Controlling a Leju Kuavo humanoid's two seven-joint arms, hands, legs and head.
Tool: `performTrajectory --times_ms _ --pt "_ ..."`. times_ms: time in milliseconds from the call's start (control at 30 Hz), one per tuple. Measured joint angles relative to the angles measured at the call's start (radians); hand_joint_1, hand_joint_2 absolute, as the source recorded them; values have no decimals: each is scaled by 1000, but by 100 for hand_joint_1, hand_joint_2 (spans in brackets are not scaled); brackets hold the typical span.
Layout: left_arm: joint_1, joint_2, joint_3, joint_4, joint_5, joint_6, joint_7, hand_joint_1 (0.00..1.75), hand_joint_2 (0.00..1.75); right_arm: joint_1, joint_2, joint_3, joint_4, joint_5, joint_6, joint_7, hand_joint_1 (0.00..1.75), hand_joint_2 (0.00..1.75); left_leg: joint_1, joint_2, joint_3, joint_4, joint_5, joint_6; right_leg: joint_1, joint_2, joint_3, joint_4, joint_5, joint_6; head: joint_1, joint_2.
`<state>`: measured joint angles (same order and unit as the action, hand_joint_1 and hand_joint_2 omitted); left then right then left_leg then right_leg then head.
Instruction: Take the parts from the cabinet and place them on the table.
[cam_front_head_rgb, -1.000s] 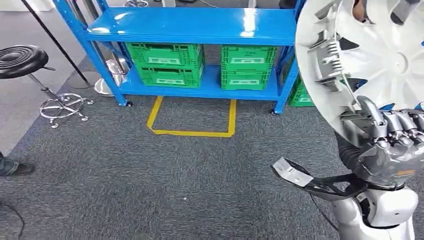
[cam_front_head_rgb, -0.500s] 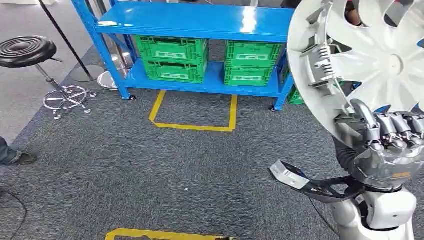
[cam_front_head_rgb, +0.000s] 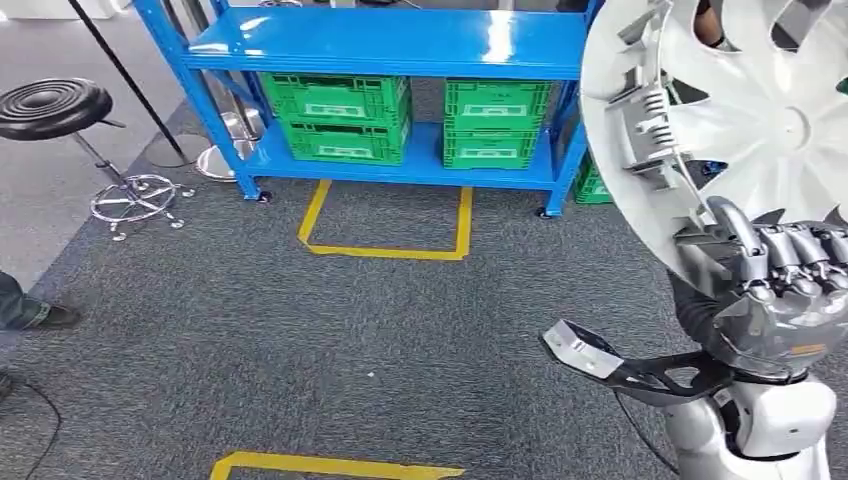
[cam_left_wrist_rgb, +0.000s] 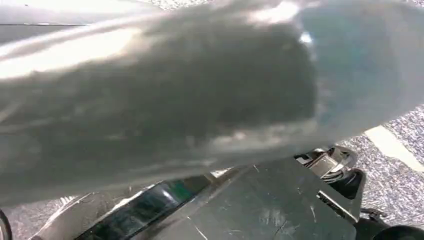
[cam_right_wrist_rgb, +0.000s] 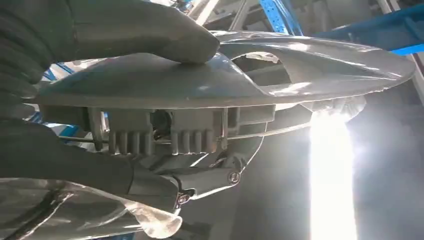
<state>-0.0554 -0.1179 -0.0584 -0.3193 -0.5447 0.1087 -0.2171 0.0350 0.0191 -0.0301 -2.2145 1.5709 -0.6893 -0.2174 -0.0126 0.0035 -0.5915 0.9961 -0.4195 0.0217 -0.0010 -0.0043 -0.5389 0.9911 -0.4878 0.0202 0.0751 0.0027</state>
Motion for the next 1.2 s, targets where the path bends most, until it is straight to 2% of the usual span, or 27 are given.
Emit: performTrajectory --times_ms 133,433,633,667,700,733,767,800,867,900,933,967,1000,1033,1067,1100,1133,1200 --pt "0 0 0 0 0 0 0 0 0 -2 0 5 -1 0 0 11 175 175 0 0 -5 0 3 -4 0 0 -5 2 2 -2 0 0" --pt "2 0 0 0 0 0 0 0 0 -3 -4 33 -1 0 0 52 175 175 0 0 -8 0 4 -5 -1 0 -7 2 4 -1 0 0" --pt "3 2 0 -1 0 0 3 0 0 -8 -21 63 0 0 0 104 175 175 0 0 -11 2 4 -5 -2 0 -9 2 5 0 0 0" --pt "4 4 0 -1 0 0 3 0 0 -9 -22 69 -1 0 0 111 175 175 -6 0 -13 8 1 7 -8 -3 -8 -6 13 11 -1 0" --pt "4 4 0 -3 0 0 4 0 0 -11 -23 74 -1 0 0 119 175 175 -6 0 -8 -3 8 17 -7 0 -5 -16 16 14 -1 0" --pt "4 3 0 -5 0 0 5 0 0 -11 -27 78 -1 0 0 127 175 175 6 3 5 -38 25 24 -3 0 -4 -14 13 15 0 0" --pt "3 2 0 -6 0 0 5 0 0 -11 -35 80 -1 0 0 134 175 175 6 10 12 -53 32 22 -5 2 -18 -1 -2 17 1 0" --pt "3 2 0 -7 0 0 5 0 0 -15 -41 85 -1 0 0 143 175 175 9 12 12 -56 37 26 -5 4 -41 51 -41 21 2 0" --pt "3 0 0 -8 0 -4 5 0 0 -15 -48 96 -1 0 0 155 175 175 11 22 5 -55 37 24 -14 4 -119 218 -118 33 2 0" --pt "4 0 0 -8 0 -6 5 0 0 -14 -53 100 0 0 0 160 175 175 12 27 2 -54 38 21 -20 4 -149 281 -135 40 1 0" --pt "5 0 0 -8 0 -7 6 0 0 -14 -57 103 0 0 0 165 175 175 16 33 -1 -51 38 17 -25 3 -156 290 -127 46 1 0" --pt "5 0 0 -8 0 -7 6 0 0 -13 -62 106 0 0 0 168 175 175 22 38 -4 -45 36 9 -30 1 -138 252 -95 55 1 0" --pt "5 -2 0 -8 0 -7 6 0 0 -14 -63 109 0 0 0 172 175 175 30 46 -10 -34 32 0 -37 -4 -96 170 -49 64 2 0" --pt "5 -3 0 -8 0 -7 6 0 0 -14 -65 112 0 0 0 173 175 175 40 51 -16 -17 24 -12 -45 -23 -42 68 -5 77 2 0" --pt "5 1 0 -9 0 -7 6 0 0 -16 -65 114 1 0 0 176 175 175 39 57 -24 4 15 -28 -43 -59 -17 15 -18 92 4 0" --pt "5 3 0 -9 0 -7 6 0 0 -16 -65 117 1 0 0 179 175 175 36 61 -30 23 5 -39 -42 -46 -26 19 -13 72 10 0" --pt "6 4 0 -10 -2 -7 6 0 0 -17 -65 121 1 0 0 182 175 175 35 63 -30 20 4 -42 -40 -36 -22 35 -17 48 5 0" --pt "7 3 0 -10 -2 -7 7 0 0 -14 -71 122 2 0 0 188 175 175 38 77 -26 22 10 -50 -37 -19 -34 44 -15 31 0 0"
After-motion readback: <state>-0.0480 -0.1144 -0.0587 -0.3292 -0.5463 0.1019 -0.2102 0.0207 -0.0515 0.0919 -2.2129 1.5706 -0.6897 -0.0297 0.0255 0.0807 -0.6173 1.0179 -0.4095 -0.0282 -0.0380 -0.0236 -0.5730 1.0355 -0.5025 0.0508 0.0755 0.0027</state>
